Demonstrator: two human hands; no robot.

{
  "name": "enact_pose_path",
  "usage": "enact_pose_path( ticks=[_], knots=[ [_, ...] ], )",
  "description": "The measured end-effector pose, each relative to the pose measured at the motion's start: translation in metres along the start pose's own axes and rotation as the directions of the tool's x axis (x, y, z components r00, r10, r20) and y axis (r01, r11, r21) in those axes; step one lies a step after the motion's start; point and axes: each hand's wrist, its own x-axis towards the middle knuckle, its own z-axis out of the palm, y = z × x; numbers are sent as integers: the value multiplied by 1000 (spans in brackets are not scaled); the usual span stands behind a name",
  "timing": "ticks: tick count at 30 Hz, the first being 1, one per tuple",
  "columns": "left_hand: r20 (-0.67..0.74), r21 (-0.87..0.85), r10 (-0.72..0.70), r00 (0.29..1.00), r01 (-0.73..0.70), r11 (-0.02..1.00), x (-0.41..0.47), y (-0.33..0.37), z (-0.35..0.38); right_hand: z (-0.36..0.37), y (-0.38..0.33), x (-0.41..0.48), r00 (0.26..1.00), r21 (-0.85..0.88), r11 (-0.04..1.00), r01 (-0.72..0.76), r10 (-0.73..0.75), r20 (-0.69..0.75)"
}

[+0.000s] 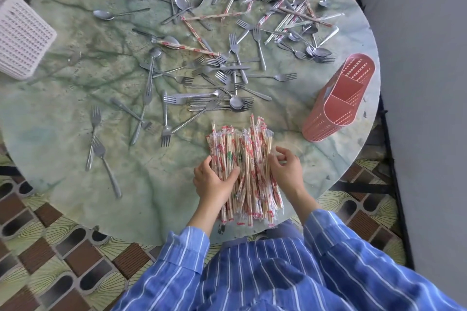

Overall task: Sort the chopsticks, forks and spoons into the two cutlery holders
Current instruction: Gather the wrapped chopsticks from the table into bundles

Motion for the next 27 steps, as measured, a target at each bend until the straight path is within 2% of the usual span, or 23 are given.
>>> enact_pose_path(
  ticks=[3, 9, 13, 18, 21, 24, 27],
  knots=[
    [-10, -51, -4, 1000, 4, 999, 1, -1, 0, -2, 5, 5, 1000, 7, 1000, -20, 20, 7],
    [-15, -67, 6, 1000, -7, 998, 5, 6, -5, -11, -4, 3, 997, -13, 1000, 29, -27, 78],
    [-106, -108, 135, 985, -146, 983, -1, 24, -8, -28, -13, -3, 980, -4, 980, 199, -199, 13],
    [-139, -254, 340, 930, -365, 896, -15, 81, 7, -71, -48, -9, 872, 113, 866, 487, -490, 0],
    [-168, -279, 428, 888, -459, 843, -26, 129, 30, -110, -62, 0, 800, 138, 791, 596, -600, -15],
    [-212, -242, 510, 833, -551, 799, -35, 180, 56, -160, -66, 24, 754, 161, 744, 648, -657, 0],
    [-286, -124, 563, 775, -613, 781, -42, 222, 83, -212, -61, 60, 727, 79, 725, 684, -686, 9]
  ],
)
